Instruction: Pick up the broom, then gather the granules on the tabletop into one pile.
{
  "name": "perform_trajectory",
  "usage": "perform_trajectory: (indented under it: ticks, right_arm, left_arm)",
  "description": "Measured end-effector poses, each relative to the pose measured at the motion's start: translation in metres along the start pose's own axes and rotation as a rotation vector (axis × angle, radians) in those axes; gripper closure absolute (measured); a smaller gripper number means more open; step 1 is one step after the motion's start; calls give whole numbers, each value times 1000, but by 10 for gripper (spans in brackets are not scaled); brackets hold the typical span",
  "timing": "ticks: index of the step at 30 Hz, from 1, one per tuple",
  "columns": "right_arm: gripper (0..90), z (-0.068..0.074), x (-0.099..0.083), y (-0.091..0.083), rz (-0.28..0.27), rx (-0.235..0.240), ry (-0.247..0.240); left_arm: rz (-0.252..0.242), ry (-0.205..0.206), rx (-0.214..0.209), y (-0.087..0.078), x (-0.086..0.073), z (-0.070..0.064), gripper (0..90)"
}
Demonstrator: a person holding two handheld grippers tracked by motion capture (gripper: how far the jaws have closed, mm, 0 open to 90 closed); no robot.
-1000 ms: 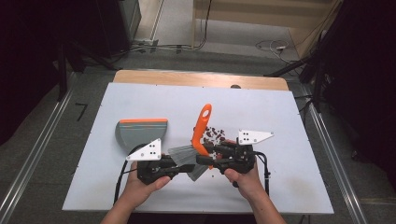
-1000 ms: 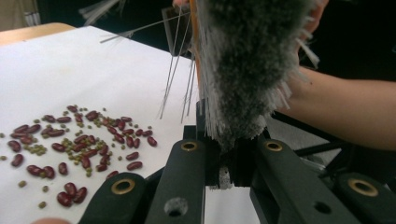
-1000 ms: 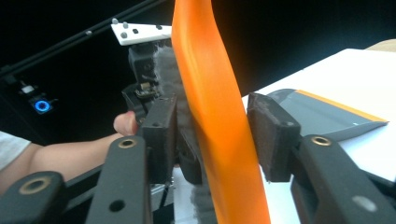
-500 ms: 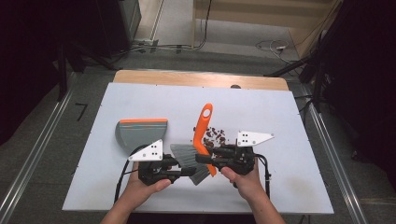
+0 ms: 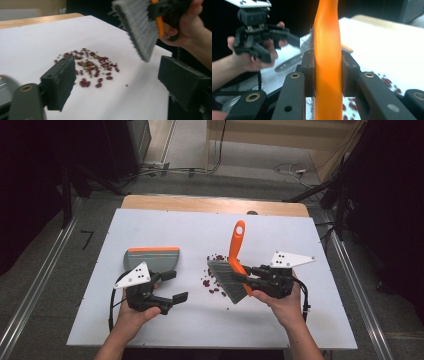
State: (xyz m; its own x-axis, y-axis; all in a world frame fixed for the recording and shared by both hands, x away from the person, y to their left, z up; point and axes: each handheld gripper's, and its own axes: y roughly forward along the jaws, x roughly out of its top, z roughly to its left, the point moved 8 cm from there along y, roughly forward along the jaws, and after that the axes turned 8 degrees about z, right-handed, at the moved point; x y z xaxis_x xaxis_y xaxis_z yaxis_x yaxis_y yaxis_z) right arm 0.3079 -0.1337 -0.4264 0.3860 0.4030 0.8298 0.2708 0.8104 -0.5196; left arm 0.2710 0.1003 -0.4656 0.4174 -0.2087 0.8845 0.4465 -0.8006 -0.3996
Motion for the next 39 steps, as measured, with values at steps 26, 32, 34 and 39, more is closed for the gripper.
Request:
perform_trajectory:
  ticks: [26,32,34,39]
  right_arm:
    - [684,3,-32,5,395,-97,-220]
    - [685,16,-44,24,497,-37,-323]
    - [685,18,-49,28,534,-45,-344]
    - [685,21,-58,36,585,-43,-373]
  left_arm:
    - [-2,-49,223,-50,-16,53,0]
    - [-17,-60,234,-56,-17,58,0]
    - [-22,-58,238,-59,-17,58,0]
    - [-28,-57,244,-61,-17,61,0]
